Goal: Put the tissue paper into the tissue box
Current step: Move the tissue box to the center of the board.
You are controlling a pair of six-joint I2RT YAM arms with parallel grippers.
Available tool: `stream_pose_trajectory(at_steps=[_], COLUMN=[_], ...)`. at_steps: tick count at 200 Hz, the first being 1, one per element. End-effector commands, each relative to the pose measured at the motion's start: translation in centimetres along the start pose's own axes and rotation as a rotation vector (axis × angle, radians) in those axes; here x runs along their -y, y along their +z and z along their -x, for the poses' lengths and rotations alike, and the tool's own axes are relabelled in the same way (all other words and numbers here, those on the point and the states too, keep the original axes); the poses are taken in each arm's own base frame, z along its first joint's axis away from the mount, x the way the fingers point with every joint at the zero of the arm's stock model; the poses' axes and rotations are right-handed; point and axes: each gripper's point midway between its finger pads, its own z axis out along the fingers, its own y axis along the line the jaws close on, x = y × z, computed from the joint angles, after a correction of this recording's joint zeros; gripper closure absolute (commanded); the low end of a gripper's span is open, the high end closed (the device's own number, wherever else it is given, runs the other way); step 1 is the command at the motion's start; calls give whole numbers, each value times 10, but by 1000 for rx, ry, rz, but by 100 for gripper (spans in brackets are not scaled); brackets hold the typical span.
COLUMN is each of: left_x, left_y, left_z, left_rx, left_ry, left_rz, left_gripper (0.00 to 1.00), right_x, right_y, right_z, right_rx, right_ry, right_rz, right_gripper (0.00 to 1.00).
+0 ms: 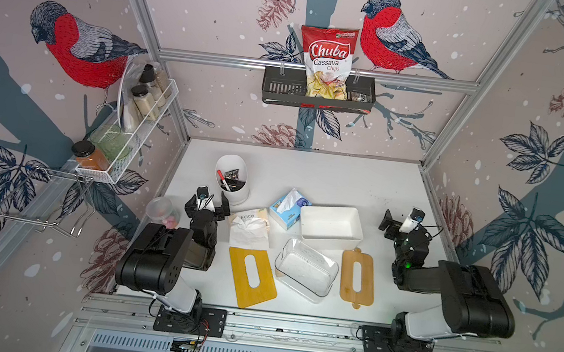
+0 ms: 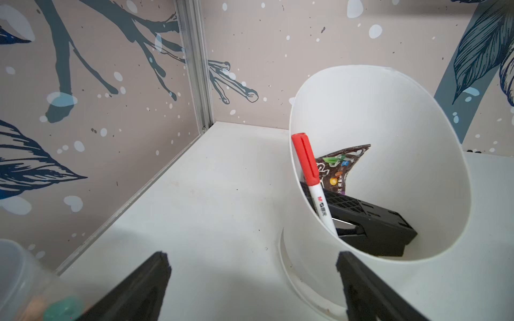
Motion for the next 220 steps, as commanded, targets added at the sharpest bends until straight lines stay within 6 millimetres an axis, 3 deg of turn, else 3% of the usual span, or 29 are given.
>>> stream_pose_trajectory(at_steps=[1, 138, 170, 203, 220], left_x=[0, -6, -12, -44, -32], left_y=[1, -4, -15, -33, -38], left_z=[12, 16, 29, 60, 72], left_rx=[48, 70, 107, 145, 147], left_ry=[-8, -26, -38, -186, -262], left_rz=[2, 22, 50, 205, 112], left_gripper=[3, 4, 4, 4, 4], right_x=[0, 1, 12, 32, 23], right_y=[0, 0, -1, -15, -18], right_z=[8, 9, 27, 57, 75], right_rx=[32, 34, 18, 37, 13], right_ry=[3, 10, 18, 173, 230], right_rz=[-3, 4, -144, -257, -218], right_gripper=[0, 0, 0, 0, 0])
